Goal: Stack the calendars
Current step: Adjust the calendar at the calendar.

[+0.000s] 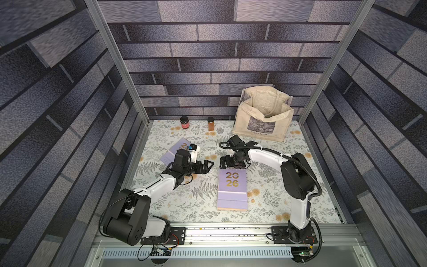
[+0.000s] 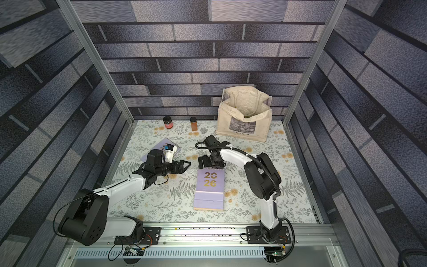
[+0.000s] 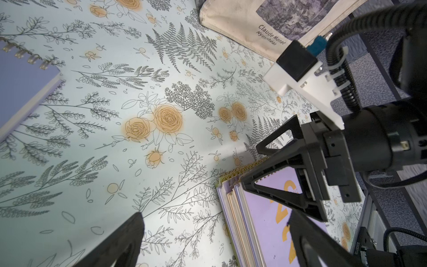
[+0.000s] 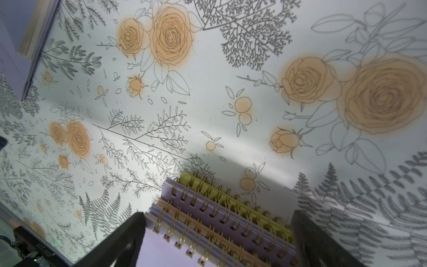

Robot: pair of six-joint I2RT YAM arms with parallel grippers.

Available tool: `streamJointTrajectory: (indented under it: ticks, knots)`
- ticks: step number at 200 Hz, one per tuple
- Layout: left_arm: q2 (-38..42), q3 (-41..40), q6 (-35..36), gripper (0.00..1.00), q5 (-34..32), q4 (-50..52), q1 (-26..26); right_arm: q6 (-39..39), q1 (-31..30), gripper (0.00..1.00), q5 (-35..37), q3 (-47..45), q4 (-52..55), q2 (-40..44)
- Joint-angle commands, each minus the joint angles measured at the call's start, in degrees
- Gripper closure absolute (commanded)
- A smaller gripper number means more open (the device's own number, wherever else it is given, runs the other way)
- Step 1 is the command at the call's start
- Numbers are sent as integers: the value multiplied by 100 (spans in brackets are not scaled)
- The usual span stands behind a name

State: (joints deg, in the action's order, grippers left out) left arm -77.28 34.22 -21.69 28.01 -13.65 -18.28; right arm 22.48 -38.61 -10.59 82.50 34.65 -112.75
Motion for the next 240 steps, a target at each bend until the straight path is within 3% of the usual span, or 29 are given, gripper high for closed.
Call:
streamJointTrajectory:
  ticks: [1, 56, 181, 240]
  knots:
    - [177, -108, -37, 0, 2, 64, 38, 50, -64, 0, -35, -31, 117, 203]
    - [230, -130, -36, 0, 12, 90, 38, 32, -105, 0, -100, 436, 184, -80]
    - [194, -141, -22, 0, 29, 47, 50, 133, -319, 0, -140, -39, 94, 172]
    - [221, -151, -45, 0, 37, 55, 49, 89, -339, 0, -119, 318, 164, 44]
